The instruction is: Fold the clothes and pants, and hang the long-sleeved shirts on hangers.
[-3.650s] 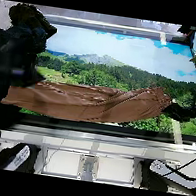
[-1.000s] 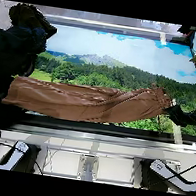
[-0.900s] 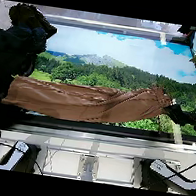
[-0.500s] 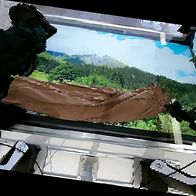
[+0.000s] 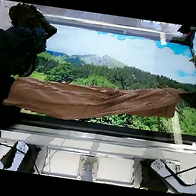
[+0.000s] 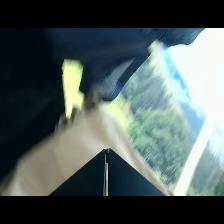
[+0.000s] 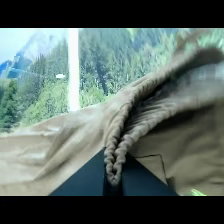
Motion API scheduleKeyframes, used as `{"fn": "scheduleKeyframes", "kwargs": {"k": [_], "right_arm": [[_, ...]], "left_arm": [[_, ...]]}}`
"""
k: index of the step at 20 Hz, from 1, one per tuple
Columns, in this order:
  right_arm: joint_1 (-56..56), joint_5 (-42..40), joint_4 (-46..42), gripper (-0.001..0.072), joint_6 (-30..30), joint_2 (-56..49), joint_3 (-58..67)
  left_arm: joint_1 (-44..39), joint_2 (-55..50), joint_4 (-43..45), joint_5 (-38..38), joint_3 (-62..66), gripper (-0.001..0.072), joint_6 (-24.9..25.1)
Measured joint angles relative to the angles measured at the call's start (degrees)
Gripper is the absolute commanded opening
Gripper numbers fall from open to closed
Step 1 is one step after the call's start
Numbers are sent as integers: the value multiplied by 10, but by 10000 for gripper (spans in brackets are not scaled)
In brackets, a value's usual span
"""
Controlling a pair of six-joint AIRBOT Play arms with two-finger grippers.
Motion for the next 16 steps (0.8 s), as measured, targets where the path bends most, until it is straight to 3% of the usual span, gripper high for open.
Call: {"fn": "scheduleKeyframes", "kwargs": {"k": [4, 9, 11, 12, 13, 15, 16], "right_arm": [[-57, 53, -66, 39, 34, 94, 65], [-62, 77, -119, 59, 56, 136, 67], [-60, 69, -136, 431, 61, 141, 47], [-59, 64, -143, 458, 63, 143, 37], [-59, 61, -148, 457, 65, 144, 28], [-59, 56, -154, 456, 70, 145, 19], [-59, 51, -156, 456, 76, 146, 16]], "left_arm": [[-2, 7, 18, -49, 116, 15, -18], [-53, -12, 31, -109, 151, 15, -35], [-95, -26, 52, -113, 136, 16, -39], [-115, -34, 74, -110, 125, 17, -45], [-132, -43, 102, -108, 113, 69, -56], [-155, -63, 152, -120, 77, 494, -74], [-161, -69, 169, -131, 52, 493, -78]]}}
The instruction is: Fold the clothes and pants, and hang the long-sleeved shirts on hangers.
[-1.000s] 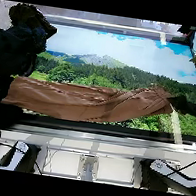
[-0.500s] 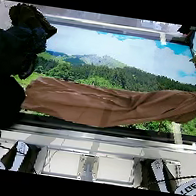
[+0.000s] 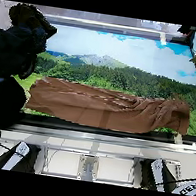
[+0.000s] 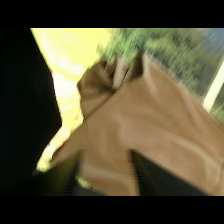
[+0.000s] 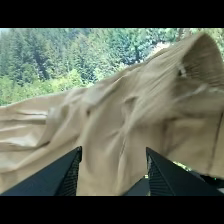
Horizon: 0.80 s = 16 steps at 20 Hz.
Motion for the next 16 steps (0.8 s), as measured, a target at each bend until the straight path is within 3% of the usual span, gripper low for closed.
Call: {"fn": "scheduleKeyframes", "kwargs": {"k": [3, 8, 16], "right_arm": [[0, -21, 0, 454, 26, 1, -5], [0, -29, 10, 453, 59, 1, -7], [0, -8, 25, 454, 70, 1, -7]], "left_arm": [[-10, 9, 31, -5, -107, 488, -7], [-12, 60, 20, 48, -271, 488, -8], [-12, 48, -47, 196, -335, 464, -14]]}}
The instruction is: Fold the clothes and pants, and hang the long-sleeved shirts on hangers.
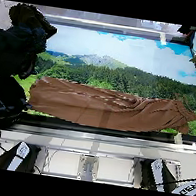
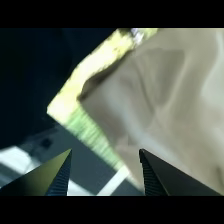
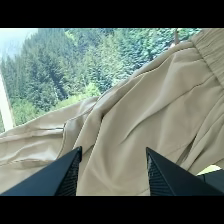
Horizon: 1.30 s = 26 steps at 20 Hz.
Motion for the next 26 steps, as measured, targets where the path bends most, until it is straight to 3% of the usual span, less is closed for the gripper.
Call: {"fn": "scheduleKeyframes", "kwargs": {"k": [2, 7, 8, 9, 13, 18, 26], "right_arm": [[0, 5, 1, 453, 1, 0, 0], [0, 25, 1, 453, 2, 0, 0], [0, 27, 1, 452, 2, 0, 0], [0, 28, 1, 453, 2, 0, 0], [0, 29, -14, 453, -8, 0, -1], [-17, 2, -99, 455, -37, -4, -51], [-98, -136, -63, 455, -61, -52, -211]], "left_arm": [[0, -19, -33, 15, -3, 416, 17], [0, -65, -79, 49, -5, 389, 47], [0, -72, -84, 53, -5, 228, 48], [0, -78, -86, 59, -5, 8, 49], [0, -88, -128, 76, -1, 17, 69], [0, -89, -190, 76, 28, 16, 106], [0, -80, -210, 65, 43, 16, 128]]}}
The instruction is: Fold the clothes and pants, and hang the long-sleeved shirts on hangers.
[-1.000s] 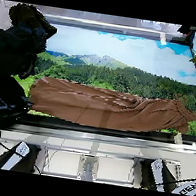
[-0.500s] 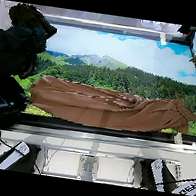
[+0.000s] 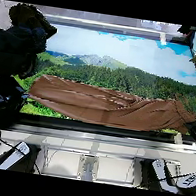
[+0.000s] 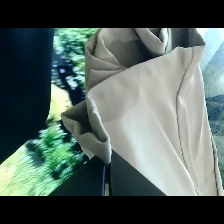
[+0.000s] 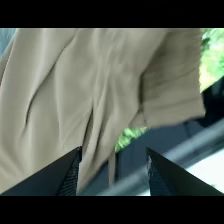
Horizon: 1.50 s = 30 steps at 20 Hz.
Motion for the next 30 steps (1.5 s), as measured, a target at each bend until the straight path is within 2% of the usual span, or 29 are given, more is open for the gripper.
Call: {"fn": "scheduleKeyframes", "kwargs": {"k": [6, 11, 12, 13, 14, 19, 26, 30], "right_arm": [[14, -97, 80, 454, -30, -94, -16], [44, -179, 121, 452, -50, -128, -18], [52, -193, 126, 408, -52, -133, -18], [62, -203, 130, 159, -55, -138, -18], [73, -212, 135, 40, -58, -142, -17], [98, -201, 154, 39, -74, -128, 20], [104, -58, 118, 38, -55, -5, 167], [104, -3, 115, 36, -37, 35, 233]], "left_arm": [[0, 2, -2, -1, 1, 16, 19], [0, 2, -2, -1, 1, 16, 24], [0, 2, -2, -1, 1, 16, 25], [0, 2, -2, -1, 1, 16, 25], [0, 2, -2, 0, 1, 16, 25], [0, 24, -2, -3, 26, 15, 26], [0, 151, -3, -3, 169, 13, 1], [-1, 176, -2, -3, 255, 12, -21]]}}
